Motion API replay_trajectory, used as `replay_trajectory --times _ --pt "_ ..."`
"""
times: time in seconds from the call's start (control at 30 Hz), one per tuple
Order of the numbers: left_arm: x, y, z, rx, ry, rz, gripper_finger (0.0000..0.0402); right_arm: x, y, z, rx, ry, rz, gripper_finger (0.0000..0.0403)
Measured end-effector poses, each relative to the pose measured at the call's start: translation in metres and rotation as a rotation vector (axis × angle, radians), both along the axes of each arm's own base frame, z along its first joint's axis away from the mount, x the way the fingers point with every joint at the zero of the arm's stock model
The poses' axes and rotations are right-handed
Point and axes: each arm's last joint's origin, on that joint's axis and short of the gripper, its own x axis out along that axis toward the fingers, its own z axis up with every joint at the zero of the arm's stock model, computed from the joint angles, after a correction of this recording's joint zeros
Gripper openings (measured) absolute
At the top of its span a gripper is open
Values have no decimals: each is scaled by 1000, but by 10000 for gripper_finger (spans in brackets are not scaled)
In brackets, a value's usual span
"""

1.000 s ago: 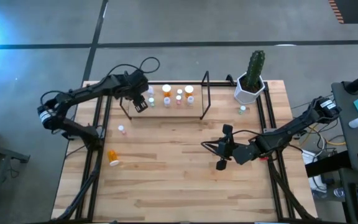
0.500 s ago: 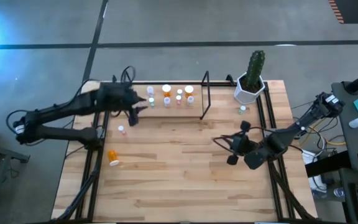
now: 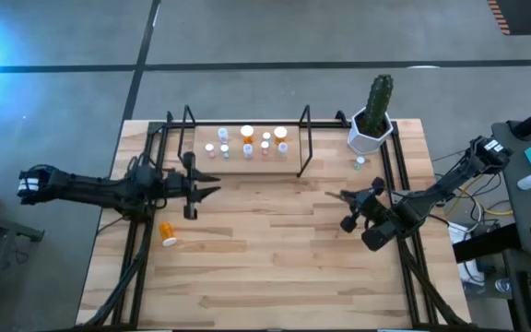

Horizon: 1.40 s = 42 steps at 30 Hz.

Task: Pick and place medicine bottles onto shelf by color
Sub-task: Put the green pill bottle on the shelf

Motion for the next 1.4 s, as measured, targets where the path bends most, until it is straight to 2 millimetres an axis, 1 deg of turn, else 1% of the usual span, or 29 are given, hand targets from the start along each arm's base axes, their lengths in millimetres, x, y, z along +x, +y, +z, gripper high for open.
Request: replay_trajectory --times 0.07,0.1,0.2,0.27,0.5,0.6,0.67,0.8,0.93,1.07,1.4 --pt "-1 0 -12 -6 -26 -1 57 -5 -10 2 11 0 -87 15" --pt "-1 0 -13 -6 -43 -1 46 -6 -15 3 28 -8 -139 19" --pt "-2 0 -14 -4 -85 -3 18 -9 -31 4 75 2 -281 45" --pt "-1 -1 -11 1 -95 -18 6 -8 -41 2 127 24 -360 73" --pt "2 -1 -11 1 -82 -41 2 -6 -79 -3 248 110 -593 189" --pt "3 -1 -12 1 -78 -42 2 -6 -92 -4 290 136 -649 222" --pt "2 -1 -12 1 -79 -42 2 -4 -99 -5 323 144 -665 235" --pt "2 -1 -11 1 -81 -42 2 -2 -111 -5 354 144 -687 243" --pt "2 -1 -12 0 -79 -44 2 -4 -119 -7 383 132 -725 234" --pt "2 -1 -12 0 -79 -46 2 -5 -125 -11 395 119 -756 230" --pt "2 -1 -11 -1 -80 -46 2 -4 -137 -21 393 98 -789 238"
